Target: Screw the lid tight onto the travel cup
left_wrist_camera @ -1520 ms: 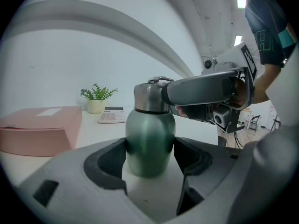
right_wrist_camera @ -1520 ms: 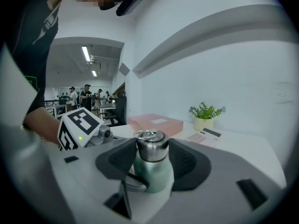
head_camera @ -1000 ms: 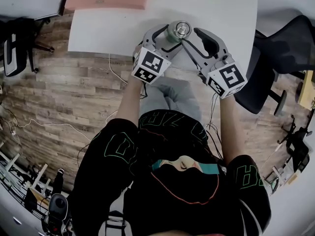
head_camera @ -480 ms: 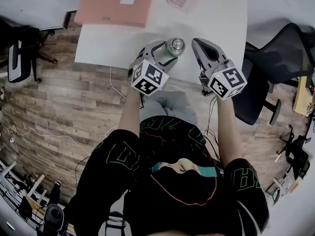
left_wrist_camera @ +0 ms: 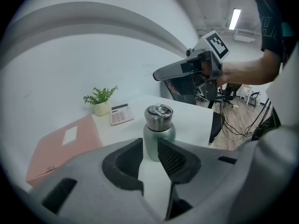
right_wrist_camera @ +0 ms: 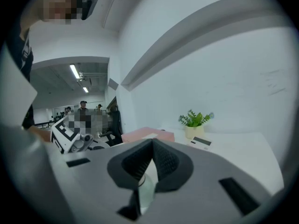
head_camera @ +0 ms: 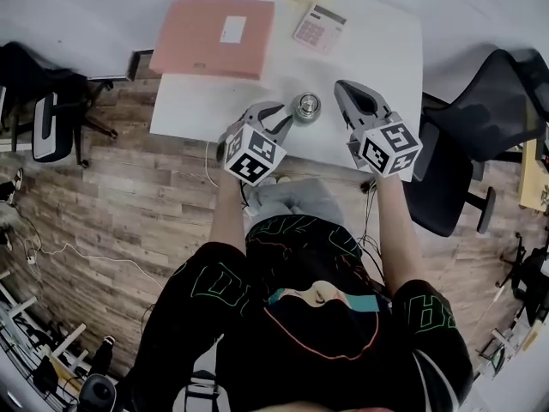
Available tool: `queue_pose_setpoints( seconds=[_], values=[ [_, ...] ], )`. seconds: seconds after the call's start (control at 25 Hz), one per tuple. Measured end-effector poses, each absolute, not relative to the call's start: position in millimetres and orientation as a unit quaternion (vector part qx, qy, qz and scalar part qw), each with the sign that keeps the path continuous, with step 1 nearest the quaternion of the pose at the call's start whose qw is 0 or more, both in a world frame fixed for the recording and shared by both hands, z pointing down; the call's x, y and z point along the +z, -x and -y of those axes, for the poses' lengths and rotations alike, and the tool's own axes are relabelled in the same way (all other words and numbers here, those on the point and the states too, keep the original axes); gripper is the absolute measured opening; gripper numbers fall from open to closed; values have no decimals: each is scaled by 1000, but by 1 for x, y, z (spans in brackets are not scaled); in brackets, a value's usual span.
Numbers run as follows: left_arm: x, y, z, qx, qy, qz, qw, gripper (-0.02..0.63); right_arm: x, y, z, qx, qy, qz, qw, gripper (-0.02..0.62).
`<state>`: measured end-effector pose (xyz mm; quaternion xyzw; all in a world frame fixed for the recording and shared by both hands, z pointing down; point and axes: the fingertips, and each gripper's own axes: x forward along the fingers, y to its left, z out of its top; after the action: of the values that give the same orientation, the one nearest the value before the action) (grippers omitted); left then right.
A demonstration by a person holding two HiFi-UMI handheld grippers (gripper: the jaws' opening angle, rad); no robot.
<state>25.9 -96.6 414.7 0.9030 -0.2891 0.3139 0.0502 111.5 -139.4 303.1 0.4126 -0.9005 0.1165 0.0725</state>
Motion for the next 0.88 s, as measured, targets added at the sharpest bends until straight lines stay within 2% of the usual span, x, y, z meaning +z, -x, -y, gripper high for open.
queue_pose_setpoints(
  seconds=[0.08, 0.24, 0.52, 0.88],
  values=[
    [404, -16, 106, 309, -898, 308, 50, 68, 297, -108, 143, 110, -414, 901, 72, 5],
    [376, -3, 133, 279, -888, 363, 49, 34, 284, -100, 149, 105, -410, 903, 69, 5],
    [328, 8, 172, 221, -866, 447, 38, 6, 256, -91, 169, 82, -414, 904, 68, 5],
    [247, 12, 212, 145, -844, 517, -9, 6, 203, -98, 208, 29, -466, 883, 48, 5]
  ],
)
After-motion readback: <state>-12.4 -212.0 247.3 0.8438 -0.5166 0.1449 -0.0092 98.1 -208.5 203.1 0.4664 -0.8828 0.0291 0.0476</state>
